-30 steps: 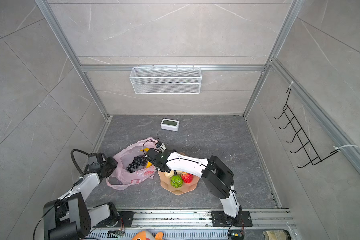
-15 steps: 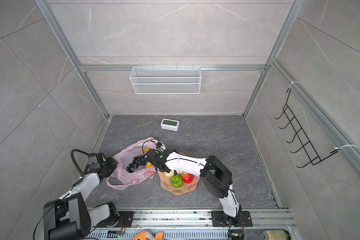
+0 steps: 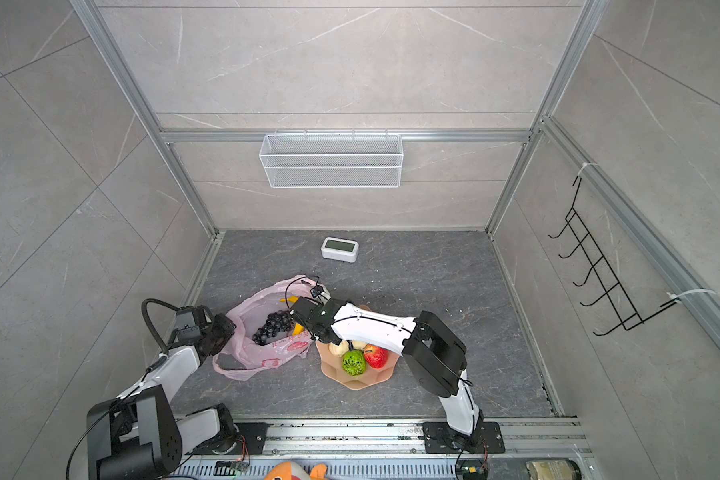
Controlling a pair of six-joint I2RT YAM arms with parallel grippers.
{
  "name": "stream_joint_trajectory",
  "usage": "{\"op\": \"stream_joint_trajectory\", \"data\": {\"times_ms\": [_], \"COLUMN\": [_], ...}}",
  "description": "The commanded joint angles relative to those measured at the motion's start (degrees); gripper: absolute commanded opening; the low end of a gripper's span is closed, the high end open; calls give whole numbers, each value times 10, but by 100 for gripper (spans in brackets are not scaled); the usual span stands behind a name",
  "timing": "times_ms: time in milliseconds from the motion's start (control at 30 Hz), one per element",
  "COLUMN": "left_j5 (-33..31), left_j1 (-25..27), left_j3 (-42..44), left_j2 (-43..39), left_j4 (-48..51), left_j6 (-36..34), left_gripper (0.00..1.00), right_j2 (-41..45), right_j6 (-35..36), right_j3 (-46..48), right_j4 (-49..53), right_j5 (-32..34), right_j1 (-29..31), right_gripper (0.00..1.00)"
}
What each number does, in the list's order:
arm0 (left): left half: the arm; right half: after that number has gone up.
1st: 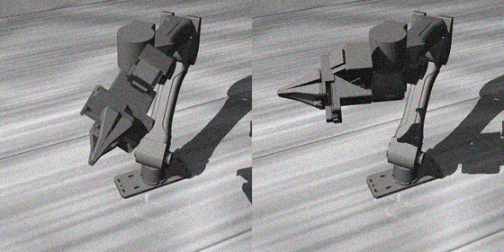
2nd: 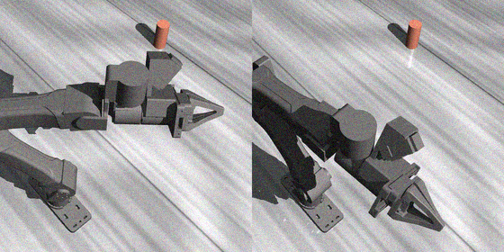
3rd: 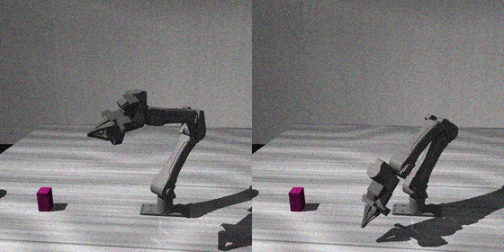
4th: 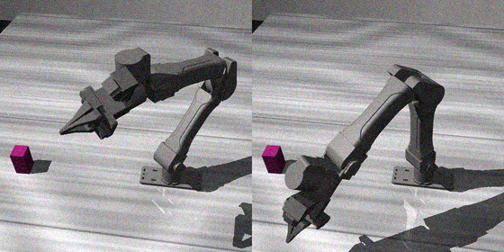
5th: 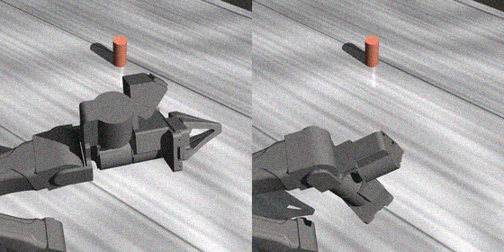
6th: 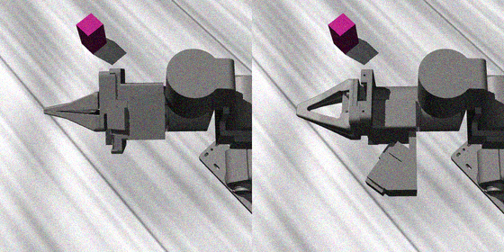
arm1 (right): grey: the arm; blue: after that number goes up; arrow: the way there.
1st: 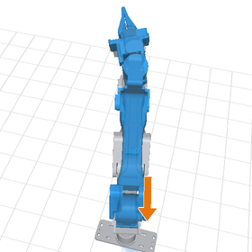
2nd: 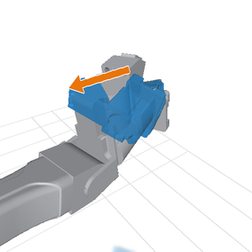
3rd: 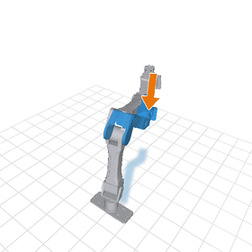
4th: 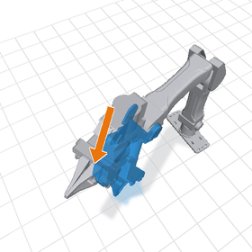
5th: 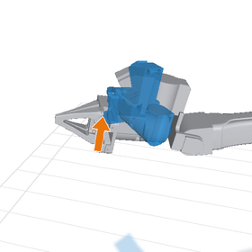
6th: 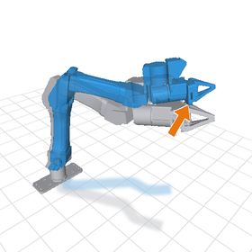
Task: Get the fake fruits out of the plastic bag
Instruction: 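Carry the lemon over the peach bowl and release it, then move the right gripper back over the bag toward the yellow banana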
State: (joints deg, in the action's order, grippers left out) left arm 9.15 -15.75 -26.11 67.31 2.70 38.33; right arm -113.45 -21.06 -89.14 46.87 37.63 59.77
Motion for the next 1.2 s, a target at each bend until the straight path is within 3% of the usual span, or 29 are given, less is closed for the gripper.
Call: {"op": "stream_joint_trajectory", "data": {"times_ms": [0,567,667,900,1033,1167], "left_j5": [-4,2,-41,-149,-184,-222], "left_j1": [1,13,58,156,204,235], "left_j3": [0,-3,-11,-24,-38,-40], "left_j2": [-5,-11,-35,-94,-103,-111], "left_j4": [-5,-8,9,65,98,107], "left_j6": [-13,-23,-36,-54,-62,-76], "left_gripper": [0,0,0,0,0,0], "right_j2": [35,81,101,101,34,-54], "right_j6": [-12,-26,-31,-57,-63,-60], "right_j3": [3,15,16,4,-61,-162], "right_j4": [2,-26,-54,-157,-154,-90], "right_j5": [-27,-65,-93,-226,-273,-258], "right_j1": [2,1,2,5,6,6], "right_gripper": [78,75,74,72,70,66]}}
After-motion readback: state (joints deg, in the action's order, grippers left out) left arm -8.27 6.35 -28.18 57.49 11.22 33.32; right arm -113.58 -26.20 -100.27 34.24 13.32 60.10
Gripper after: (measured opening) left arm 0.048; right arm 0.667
